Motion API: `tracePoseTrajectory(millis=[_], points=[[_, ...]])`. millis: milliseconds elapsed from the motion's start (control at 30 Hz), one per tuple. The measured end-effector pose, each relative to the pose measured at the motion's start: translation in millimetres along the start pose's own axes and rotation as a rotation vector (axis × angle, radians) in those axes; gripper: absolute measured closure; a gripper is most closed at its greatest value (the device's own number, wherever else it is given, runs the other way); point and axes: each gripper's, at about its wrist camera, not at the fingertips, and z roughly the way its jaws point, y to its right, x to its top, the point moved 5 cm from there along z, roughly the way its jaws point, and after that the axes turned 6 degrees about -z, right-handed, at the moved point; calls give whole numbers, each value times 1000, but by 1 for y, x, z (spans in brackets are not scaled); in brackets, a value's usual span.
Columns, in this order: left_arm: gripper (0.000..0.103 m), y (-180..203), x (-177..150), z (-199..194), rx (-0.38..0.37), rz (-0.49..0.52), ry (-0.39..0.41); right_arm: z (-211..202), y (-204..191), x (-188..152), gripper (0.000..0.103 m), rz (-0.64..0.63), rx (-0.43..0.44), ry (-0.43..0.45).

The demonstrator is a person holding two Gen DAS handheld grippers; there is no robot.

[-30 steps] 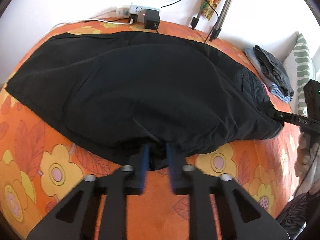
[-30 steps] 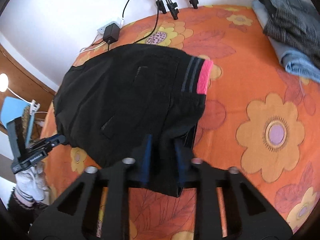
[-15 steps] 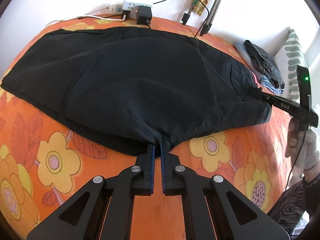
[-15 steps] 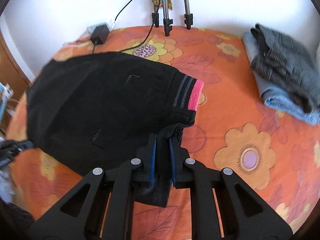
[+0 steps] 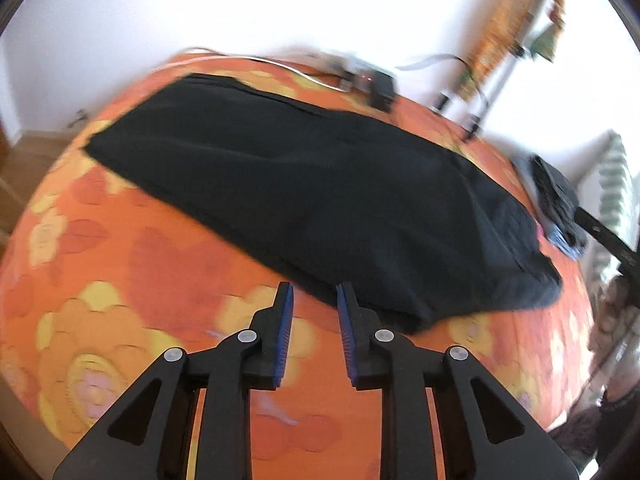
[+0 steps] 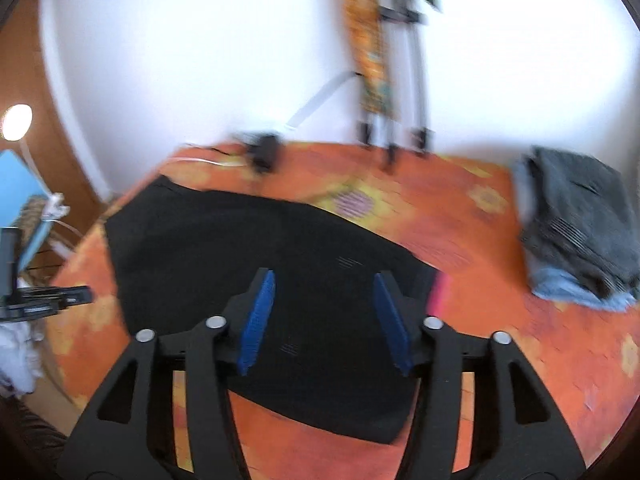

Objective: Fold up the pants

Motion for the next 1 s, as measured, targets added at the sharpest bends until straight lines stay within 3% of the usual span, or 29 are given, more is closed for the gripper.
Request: tracePoseTrajectory(millis=[167,267,500,800,1000], points=[[82,-47,18,-2,33,-106,29,23,-61,40,47,-61,154,-11],[72,-73,34,-5,46,-166,55,46,-99,63,47,-87,232,-33],[69,-141,75,-2,79,-230,93,114,-220,95,47,-243,381,-140],[60,-219,104,29,40,-353,113,203,-350,72,47,-443,467,-287],[60,-247,116,52,-12,-435,99,249,-389,45,47,-558,451,-356]])
